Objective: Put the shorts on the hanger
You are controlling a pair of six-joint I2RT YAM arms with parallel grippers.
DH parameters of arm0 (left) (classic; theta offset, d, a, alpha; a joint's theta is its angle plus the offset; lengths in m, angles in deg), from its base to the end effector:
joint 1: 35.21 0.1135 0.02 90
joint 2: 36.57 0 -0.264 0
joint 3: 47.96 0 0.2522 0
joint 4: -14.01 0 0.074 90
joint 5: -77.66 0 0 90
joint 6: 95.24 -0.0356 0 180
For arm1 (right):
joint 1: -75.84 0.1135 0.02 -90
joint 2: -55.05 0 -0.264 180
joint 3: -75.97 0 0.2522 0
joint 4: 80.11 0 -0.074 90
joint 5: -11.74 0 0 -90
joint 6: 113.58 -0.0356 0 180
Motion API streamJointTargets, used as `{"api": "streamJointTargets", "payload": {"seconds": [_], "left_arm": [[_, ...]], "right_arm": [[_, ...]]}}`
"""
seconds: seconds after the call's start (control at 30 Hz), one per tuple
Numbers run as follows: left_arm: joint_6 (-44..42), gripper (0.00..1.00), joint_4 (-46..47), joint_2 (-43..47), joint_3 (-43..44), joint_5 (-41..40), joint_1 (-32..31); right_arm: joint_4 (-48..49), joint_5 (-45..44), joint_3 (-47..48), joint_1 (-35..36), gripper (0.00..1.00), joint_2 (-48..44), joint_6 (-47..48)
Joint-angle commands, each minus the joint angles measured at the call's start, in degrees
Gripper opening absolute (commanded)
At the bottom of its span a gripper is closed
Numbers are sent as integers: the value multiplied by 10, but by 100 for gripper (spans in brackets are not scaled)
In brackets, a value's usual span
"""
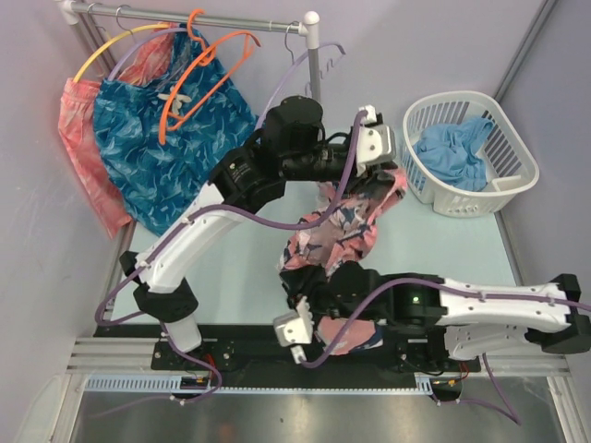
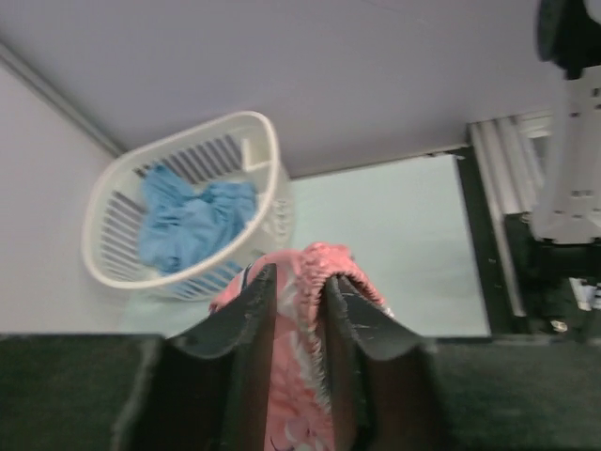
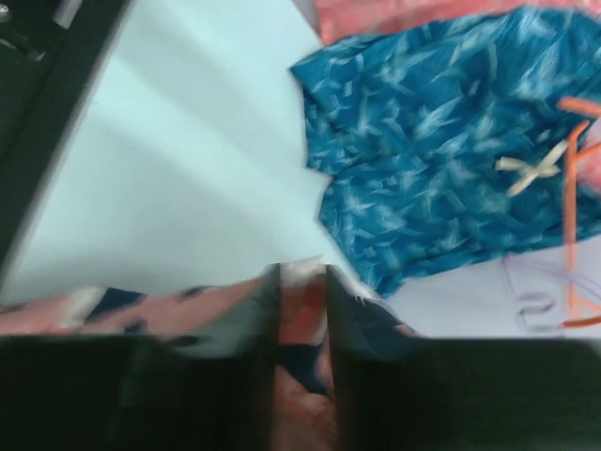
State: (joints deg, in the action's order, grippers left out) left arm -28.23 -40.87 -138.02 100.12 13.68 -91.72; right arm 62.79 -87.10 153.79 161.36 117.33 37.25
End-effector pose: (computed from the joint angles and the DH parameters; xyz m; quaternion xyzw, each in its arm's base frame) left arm 0.1804 -0.3009 0.5404 0.5844 0.4722 -0.3469 0.5614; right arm 0.0243 0.2406 0.3746 -0.7766 0.2801 0.0576 0.5614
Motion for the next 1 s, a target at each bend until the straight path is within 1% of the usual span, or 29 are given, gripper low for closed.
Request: {"api": "streamJointTargets", "payload": {"seconds": [0.0, 0.03, 0.07, 0.1, 0.13, 0.17, 0.2, 0.23, 0.27, 0.3, 0.33, 0.37, 0.4, 0.43, 0.47, 0.5, 0.53, 0.57, 0.6, 0.63, 0.67, 0.73, 0.77, 0.83, 0.87, 0.97], "left_arm": [[6, 40, -19, 22, -48, 50, 4], [-1, 46, -49, 25, -69, 52, 8], [-2, 62, -61, 35, -82, 42, 22], [5, 71, -68, 41, -99, 44, 33], [10, 73, -68, 55, -148, 63, 51], [27, 95, -60, 84, -180, 115, 97], [35, 100, -30, 104, -215, 135, 120], [39, 100, -17, 124, -287, 146, 140], [25, 100, -7, 143, -322, 148, 161], [9, 100, 3, 190, -355, 140, 164], [-6, 100, 12, 214, -426, 134, 164], [-20, 100, 23, 242, -464, 135, 164], [-27, 100, 34, 284, -498, 134, 164], [-48, 100, 33, 308, -561, 132, 164], [-58, 100, 33, 328, -592, 127, 164], [-62, 100, 42, 371, -626, 119, 165], [-84, 100, 45, 389, -689, 105, 165], [-93, 100, 50, 405, -719, 100, 165], [-97, 100, 66, 424, -745, 99, 165], [-99, 100, 78, 447, -791, 96, 163], [-94, 100, 91, 455, -809, 96, 163], [-68, 99, 138, 451, -839, 77, 154], [-64, 98, 155, 444, -841, 68, 145], [-58, 95, 165, 406, -832, 41, 114], [-51, 95, 175, 394, -828, 37, 103], [-8, 94, 205, 357, -826, 33, 68]], "right_arm": [[89, -42, 17, -7, 70, 50, 16], [67, -43, 17, -8, 77, 50, 5], [14, -43, 16, -8, 81, 42, -4], [-14, -37, 15, -6, 86, 29, -15], [-39, -32, 9, -5, 89, 15, -19], [-87, -29, 6, -4, 91, -14, -22], [-112, -25, 3, -4, 93, -28, -26], [-132, -26, -2, -4, 93, -39, -31], [-172, -26, -2, -3, 95, -53, -34], [-194, -24, -2, -3, 98, -75, -34], [-216, -21, -2, -4, 100, -88, -26], [-258, -16, -3, -5, 100, -98, -20], [-279, -12, -6, -10, 100, -111, -16], [-296, -18, -9, -17, 100, -115, -31], [-311, -28, -10, -26, 100, -117, -54], [-319, -25, -10, -42, 100, -122, -74], [-329, -16, -11, -60, 100, -125, -94], [-359, 6, -12, -110, 100, -130, -98], [-364, 18, -15, -139, 99, -132, -104], [-369, 35, -16, -180, 98, -138, -108], [-372, 76, -18, -254, 98, -139, -107], [-382, 113, -21, -342, 96, -124, -108], [-386, 157, -20, -432, 93, -115, -100], [-389, 218, -18, -508, 93, -86, -94], [-389, 239, -17, -576, 93, -75, -92], [-406, 290, -13, -638, 93, -33, -98]]}}
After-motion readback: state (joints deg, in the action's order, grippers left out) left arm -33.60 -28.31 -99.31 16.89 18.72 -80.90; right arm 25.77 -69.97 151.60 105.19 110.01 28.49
